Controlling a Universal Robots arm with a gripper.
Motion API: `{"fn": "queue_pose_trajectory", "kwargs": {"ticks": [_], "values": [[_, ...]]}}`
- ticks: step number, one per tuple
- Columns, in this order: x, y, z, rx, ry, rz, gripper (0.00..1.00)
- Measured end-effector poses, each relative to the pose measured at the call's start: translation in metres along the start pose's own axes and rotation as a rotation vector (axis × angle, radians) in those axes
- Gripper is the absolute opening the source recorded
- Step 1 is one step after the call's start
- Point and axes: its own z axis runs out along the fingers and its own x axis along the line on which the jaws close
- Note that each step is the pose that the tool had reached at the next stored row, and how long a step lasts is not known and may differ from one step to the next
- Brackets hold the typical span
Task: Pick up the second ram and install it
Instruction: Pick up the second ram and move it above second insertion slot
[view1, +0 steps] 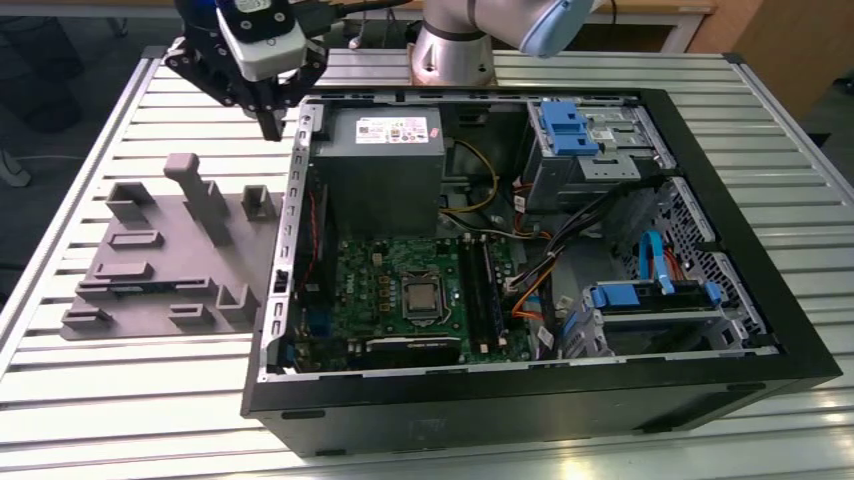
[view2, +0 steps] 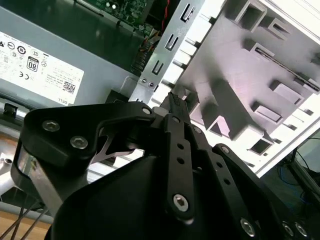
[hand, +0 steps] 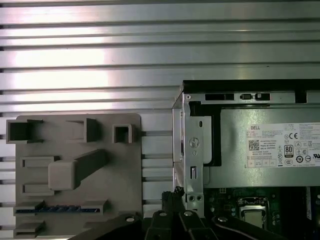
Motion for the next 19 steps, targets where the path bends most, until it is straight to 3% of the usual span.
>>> {"fn": "queue_pose_trajectory", "kwargs": {"ticks": [19], "values": [[0.013, -0.0006, 0.0002, 0.0001, 0.0, 0.0, 0.11]]}}
